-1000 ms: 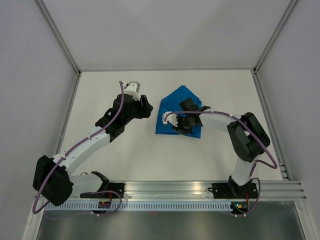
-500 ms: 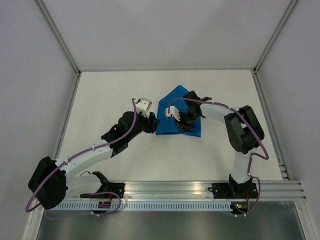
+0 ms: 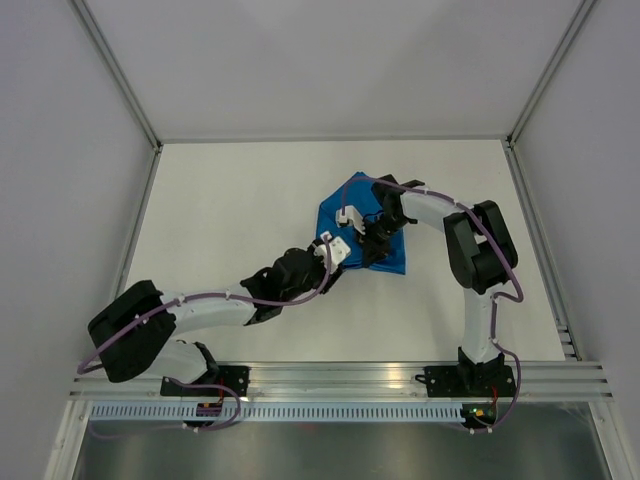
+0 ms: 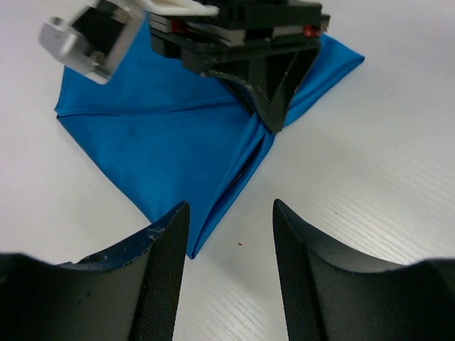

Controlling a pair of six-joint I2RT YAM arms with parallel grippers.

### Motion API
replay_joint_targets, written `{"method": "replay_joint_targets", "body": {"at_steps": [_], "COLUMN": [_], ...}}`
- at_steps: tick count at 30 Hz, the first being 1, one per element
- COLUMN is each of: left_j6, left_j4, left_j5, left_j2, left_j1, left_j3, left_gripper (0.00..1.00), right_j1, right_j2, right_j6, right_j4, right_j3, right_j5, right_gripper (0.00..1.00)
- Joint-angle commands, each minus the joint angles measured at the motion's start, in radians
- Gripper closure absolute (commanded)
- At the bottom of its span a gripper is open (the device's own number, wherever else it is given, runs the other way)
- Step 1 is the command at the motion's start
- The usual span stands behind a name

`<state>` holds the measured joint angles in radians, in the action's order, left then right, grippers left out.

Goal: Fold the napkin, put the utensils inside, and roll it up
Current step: Roll the napkin with the utensil

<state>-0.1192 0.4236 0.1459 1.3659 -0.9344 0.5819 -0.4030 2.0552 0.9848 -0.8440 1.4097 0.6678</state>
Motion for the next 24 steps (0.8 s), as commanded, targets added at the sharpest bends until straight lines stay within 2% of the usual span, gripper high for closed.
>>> {"method": "replay_joint_targets", "body": {"at_steps": [1,16,24], "left_j6": [-0.145,-0.336,-0.405], "left_j4": [0.103,0.11,0.106], "left_j5": [-0.037,-0.082,-0.078], "left_j2": [0.056,0.366,0.473], "left_j1": [-0.021,-0.095,-0.113], "left_j3": [0.025,0.205,0.265], "left_gripper": [0.44,0.4,0.39], "right_j1": [0.021,0.05,0.061], "right_j2": [0.112,0.197,0.215], "right_j6": [0.061,0.094,0.097], "right_j4": [-0.154,-0.25,-0.27], "right_j3": [-0.019,0.071,0.1], "right_j5": [-0.108,-0.125,-0.132], "right_gripper": [0.83,0.83,0.83]}}
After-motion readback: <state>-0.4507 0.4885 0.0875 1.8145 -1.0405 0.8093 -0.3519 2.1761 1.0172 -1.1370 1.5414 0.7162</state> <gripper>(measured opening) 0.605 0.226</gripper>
